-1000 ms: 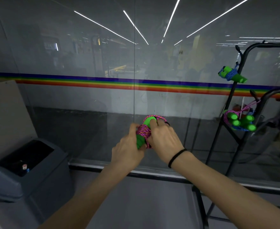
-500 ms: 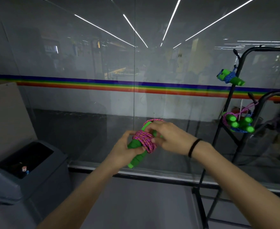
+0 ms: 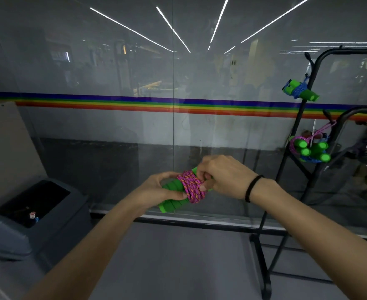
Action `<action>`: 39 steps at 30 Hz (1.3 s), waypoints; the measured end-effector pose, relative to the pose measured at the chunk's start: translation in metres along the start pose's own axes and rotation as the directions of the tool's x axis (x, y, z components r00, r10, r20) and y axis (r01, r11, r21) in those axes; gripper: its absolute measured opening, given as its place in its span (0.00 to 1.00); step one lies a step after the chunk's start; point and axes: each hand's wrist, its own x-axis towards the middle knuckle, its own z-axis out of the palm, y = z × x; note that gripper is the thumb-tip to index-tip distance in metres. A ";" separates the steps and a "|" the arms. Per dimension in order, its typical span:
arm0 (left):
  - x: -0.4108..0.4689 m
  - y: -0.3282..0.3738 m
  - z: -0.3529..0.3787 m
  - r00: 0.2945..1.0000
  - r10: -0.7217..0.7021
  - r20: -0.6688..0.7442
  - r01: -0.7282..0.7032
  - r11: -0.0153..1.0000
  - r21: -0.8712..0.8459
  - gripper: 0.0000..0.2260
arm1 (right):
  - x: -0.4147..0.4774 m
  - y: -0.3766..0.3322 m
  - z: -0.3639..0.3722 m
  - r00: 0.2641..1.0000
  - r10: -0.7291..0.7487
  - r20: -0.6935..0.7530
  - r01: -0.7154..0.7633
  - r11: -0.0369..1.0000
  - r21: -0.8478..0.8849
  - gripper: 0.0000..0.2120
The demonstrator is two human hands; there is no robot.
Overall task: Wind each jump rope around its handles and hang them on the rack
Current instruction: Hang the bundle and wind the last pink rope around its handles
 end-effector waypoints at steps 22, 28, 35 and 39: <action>-0.006 -0.024 0.012 0.997 -0.058 0.059 0.074 0.940 -0.334 0.12 | -0.002 0.012 0.015 0.783 0.118 -0.610 0.112 0.939 0.325 0.02; 0.000 -0.028 0.021 0.996 -0.077 -0.051 0.053 0.932 -0.360 0.10 | -0.005 0.013 0.013 0.776 0.179 -0.605 0.143 0.884 0.445 0.03; 0.008 -0.015 0.033 0.988 -0.086 -0.130 0.032 0.929 -0.368 0.17 | -0.002 0.015 0.009 0.834 0.154 -0.529 0.201 0.808 0.553 0.02; 0.014 -0.006 0.041 0.985 -0.020 -0.174 -0.014 0.981 -0.191 0.22 | -0.002 0.025 0.006 0.841 0.221 -0.495 0.205 0.715 0.668 0.04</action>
